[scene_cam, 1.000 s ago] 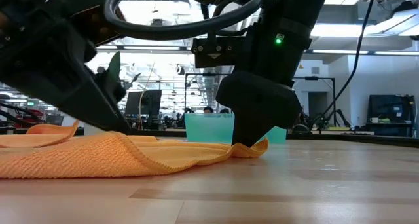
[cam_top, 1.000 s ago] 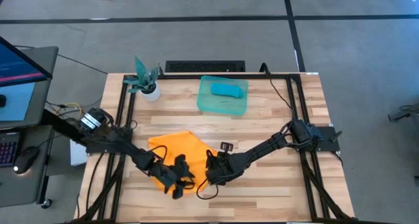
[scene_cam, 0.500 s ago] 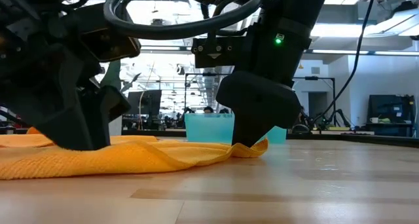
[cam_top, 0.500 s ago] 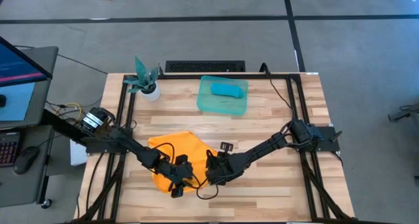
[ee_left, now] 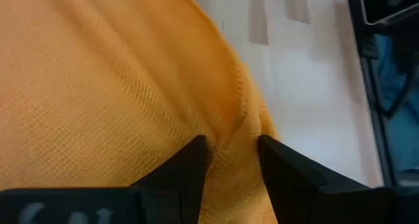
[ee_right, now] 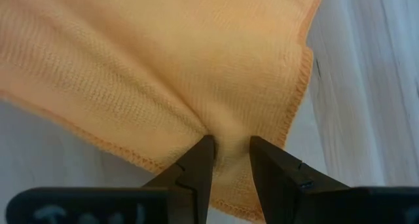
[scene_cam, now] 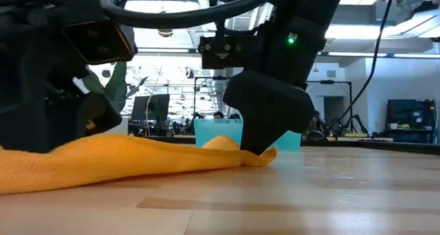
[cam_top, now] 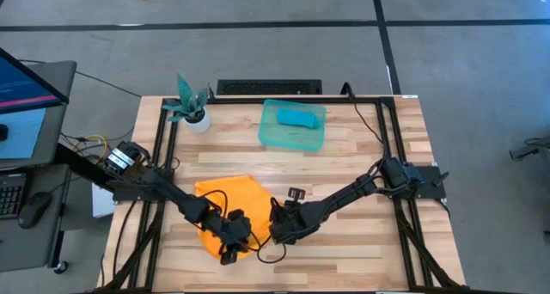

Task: Roll microfiber towels into tight, uniform cylinder then place into a basket
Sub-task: Fold the yellow microfiber towel

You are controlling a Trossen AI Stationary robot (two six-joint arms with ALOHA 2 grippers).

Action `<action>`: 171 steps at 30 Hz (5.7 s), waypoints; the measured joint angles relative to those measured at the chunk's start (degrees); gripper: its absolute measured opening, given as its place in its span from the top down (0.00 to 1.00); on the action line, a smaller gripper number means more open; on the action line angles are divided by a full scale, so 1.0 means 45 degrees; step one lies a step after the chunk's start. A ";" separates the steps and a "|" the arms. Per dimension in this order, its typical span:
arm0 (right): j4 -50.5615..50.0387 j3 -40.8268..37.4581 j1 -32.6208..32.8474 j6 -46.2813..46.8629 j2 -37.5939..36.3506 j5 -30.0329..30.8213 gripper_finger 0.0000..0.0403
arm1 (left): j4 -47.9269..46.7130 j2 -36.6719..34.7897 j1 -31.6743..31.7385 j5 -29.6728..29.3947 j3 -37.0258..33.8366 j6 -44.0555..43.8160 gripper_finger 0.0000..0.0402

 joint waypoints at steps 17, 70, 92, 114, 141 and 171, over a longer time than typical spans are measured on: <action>0.0054 -0.0010 -0.0004 0.0000 0.0000 0.0010 0.69 | 0.0855 0.0010 -0.2077 0.0668 0.1288 -0.1231 0.67; 0.0175 -0.0010 -0.0055 -0.0009 0.0000 0.0002 0.69 | -0.6195 -0.0015 -0.0258 -0.5342 0.1360 -0.2005 0.67; -0.2925 0.0933 0.0652 -0.0018 0.0100 0.0218 0.69 | -0.5362 -0.0030 0.0286 -0.5769 0.1331 0.0810 0.67; -0.7654 0.0476 0.2221 0.2588 -0.2581 0.5265 0.69 | -0.8652 -0.0136 -0.2136 -0.6950 0.4682 -0.0973 0.67; 0.3416 -0.7125 0.3521 -0.3221 -0.6993 0.4177 0.69 | -0.7363 0.1872 -0.3170 -0.7020 0.5426 -0.0355 0.67; 0.4241 -0.7125 0.1992 -0.2704 -0.6907 0.1600 0.69 | -0.7081 0.1948 -0.3072 -0.6299 0.4623 -0.1622 0.67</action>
